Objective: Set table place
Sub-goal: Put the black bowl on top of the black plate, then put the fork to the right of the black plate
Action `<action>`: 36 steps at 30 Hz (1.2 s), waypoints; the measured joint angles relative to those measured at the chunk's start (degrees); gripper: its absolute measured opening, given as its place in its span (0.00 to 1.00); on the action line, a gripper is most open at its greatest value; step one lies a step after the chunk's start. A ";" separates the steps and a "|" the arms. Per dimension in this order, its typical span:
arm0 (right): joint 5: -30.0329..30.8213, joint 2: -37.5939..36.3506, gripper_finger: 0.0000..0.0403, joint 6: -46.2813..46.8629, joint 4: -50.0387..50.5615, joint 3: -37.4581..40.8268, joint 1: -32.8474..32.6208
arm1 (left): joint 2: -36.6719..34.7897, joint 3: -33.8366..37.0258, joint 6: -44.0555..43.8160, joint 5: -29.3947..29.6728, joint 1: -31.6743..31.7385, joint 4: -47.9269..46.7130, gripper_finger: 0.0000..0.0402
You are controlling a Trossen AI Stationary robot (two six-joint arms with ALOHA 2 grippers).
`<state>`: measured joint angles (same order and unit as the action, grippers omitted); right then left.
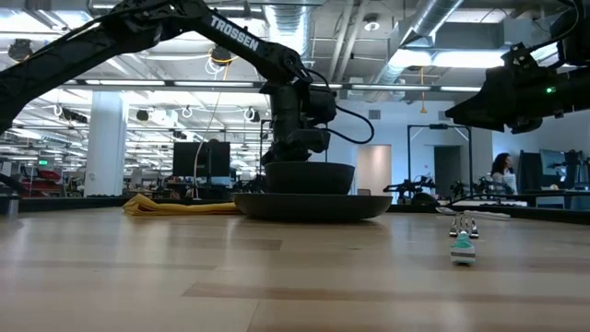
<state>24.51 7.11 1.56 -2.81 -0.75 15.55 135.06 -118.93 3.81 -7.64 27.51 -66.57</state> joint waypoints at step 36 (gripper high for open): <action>0.02 0.00 0.59 -0.04 -0.02 0.00 0.02 | 0.04 -0.98 0.22 -3.73 0.20 -2.13 0.30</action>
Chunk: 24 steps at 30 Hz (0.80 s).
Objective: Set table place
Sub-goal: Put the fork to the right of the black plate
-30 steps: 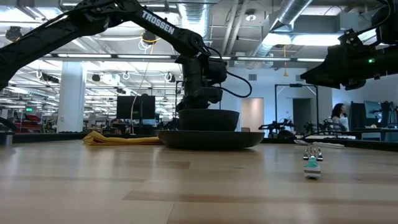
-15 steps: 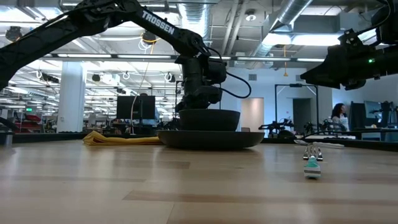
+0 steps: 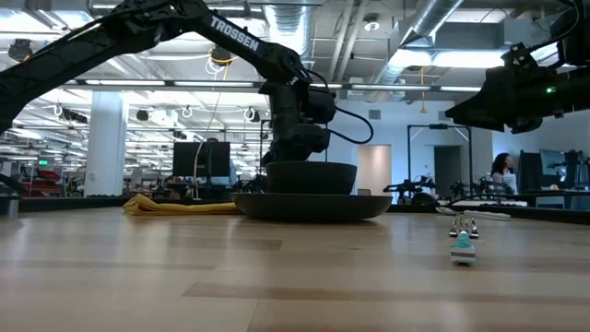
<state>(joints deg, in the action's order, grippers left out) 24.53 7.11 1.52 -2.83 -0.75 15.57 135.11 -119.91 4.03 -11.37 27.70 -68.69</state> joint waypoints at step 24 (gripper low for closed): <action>0.00 -0.02 0.59 0.00 0.00 0.00 -0.01 | -9.33 -13.23 3.92 7.80 -2.12 -6.60 0.35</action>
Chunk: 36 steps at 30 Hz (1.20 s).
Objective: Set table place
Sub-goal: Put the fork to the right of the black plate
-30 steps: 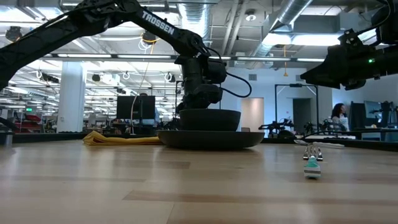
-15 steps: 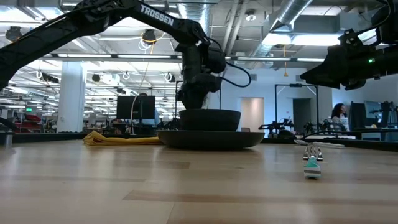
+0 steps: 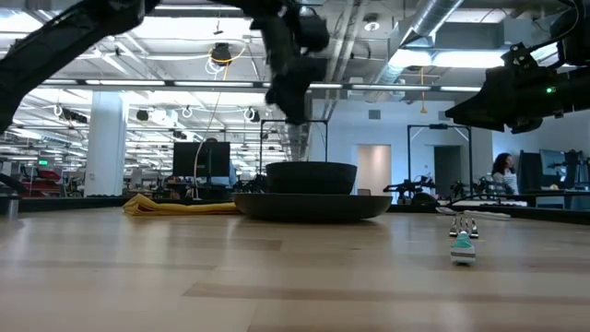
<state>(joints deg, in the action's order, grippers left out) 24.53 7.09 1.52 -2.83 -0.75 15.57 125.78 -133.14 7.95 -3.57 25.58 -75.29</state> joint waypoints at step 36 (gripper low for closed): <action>-11.15 0.00 0.59 10.06 -2.14 0.13 -4.31 | -53.68 91.11 -3.11 2.77 -10.63 93.06 0.35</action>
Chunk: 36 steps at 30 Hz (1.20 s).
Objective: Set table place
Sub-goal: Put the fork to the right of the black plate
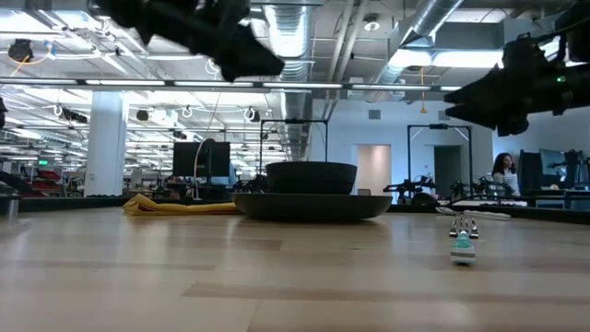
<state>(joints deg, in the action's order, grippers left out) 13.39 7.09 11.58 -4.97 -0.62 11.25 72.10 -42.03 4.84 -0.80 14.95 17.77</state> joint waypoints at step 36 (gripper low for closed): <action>4.92 21.85 0.59 15.44 -5.10 -13.86 -21.94 | -4.68 21.73 2.91 0.04 -0.71 21.90 0.35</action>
<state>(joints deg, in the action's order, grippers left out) 18.31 28.95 27.02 -10.08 -14.48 -10.69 67.42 -20.30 7.75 -0.75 14.24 39.66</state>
